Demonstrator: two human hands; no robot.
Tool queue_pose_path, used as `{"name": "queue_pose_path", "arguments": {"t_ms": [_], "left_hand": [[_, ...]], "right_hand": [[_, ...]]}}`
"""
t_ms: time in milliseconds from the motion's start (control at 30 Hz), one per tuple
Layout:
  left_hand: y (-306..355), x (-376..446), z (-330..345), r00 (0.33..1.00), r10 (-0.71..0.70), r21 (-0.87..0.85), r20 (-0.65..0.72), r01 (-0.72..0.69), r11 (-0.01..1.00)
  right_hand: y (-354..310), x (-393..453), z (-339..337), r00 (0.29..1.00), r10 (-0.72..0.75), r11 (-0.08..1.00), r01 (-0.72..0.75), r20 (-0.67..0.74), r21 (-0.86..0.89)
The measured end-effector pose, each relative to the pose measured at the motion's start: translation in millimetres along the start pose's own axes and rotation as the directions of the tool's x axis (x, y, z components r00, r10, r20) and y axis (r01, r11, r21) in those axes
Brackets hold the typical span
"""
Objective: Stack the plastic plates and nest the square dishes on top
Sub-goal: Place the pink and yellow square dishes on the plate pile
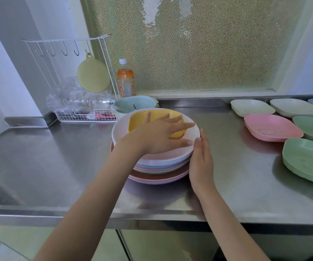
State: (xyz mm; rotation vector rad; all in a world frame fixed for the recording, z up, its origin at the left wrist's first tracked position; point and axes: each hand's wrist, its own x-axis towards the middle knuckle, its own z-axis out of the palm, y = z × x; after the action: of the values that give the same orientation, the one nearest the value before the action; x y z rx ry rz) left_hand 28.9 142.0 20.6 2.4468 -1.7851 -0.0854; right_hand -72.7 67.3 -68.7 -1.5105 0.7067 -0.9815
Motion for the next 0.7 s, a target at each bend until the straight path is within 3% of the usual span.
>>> {"name": "queue_pose_path", "arguments": {"t_ms": [100,167,233,300,367,400,467,533,567,633,700], "left_hand": [[-1.7,7.2,3.3,0.991,-0.072,-0.048,0.113,0.078,0.996],[-6.2,7.2,4.8,0.99,-0.048,-0.127,0.135,0.065,0.99],[-8.1,7.6,2.0,0.996,0.019,-0.253,0.081,0.002,0.967],[-8.5,10.6,-6.4,0.996,-0.01,-0.344,-0.084,-0.02,0.939],[-16.7,18.1,-13.0,0.964,-0.117,-0.225,-0.24,0.062,0.972],[-23.3,20.5,-14.4,0.958,-0.179,-0.1,-0.225,0.16,0.982],[-35.9,20.9,-11.0,0.961,-0.275,0.158,-0.028,0.276,0.948],[-42.1,20.6,-4.8,0.958,-0.28,0.239,0.068,0.257,0.936],[-45.0,20.0,-3.8,0.97,-0.241,0.151,0.029,0.234,0.96],[-52.5,13.7,-8.8,0.952,-0.234,-0.313,-0.199,0.165,0.935],[-64.6,-0.4,-18.6,0.82,-0.37,-0.635,-0.437,0.01,0.772]], "right_hand": [[0.1,0.4,-0.5,1.0,0.006,1.0,-0.006,0.007,-0.006],[0.7,0.6,-0.7,1.0,0.007,1.0,-0.007,0.012,-0.007],[0.9,0.1,-0.6,1.0,-0.001,1.0,0.001,0.01,-0.007],[1.1,-0.1,-0.4,1.0,-0.016,1.0,0.016,0.003,-0.006],[0.8,-0.3,-0.4,1.0,-0.021,1.0,0.021,0.001,-0.009],[0.6,-0.4,-0.4,1.0,-0.019,1.0,0.019,0.003,-0.011],[0.5,-0.4,-0.7,1.0,-0.017,1.0,0.017,0.007,-0.014],[0.2,-0.6,-0.7,1.0,-0.02,1.0,0.02,0.012,-0.017],[0.2,-0.4,-0.7,1.0,-0.02,1.0,0.021,0.012,-0.016],[1.0,-0.1,-0.8,1.0,-0.013,1.0,0.013,0.012,-0.014],[1.9,0.5,-1.0,1.0,-0.003,1.0,0.003,0.013,-0.008]]}}
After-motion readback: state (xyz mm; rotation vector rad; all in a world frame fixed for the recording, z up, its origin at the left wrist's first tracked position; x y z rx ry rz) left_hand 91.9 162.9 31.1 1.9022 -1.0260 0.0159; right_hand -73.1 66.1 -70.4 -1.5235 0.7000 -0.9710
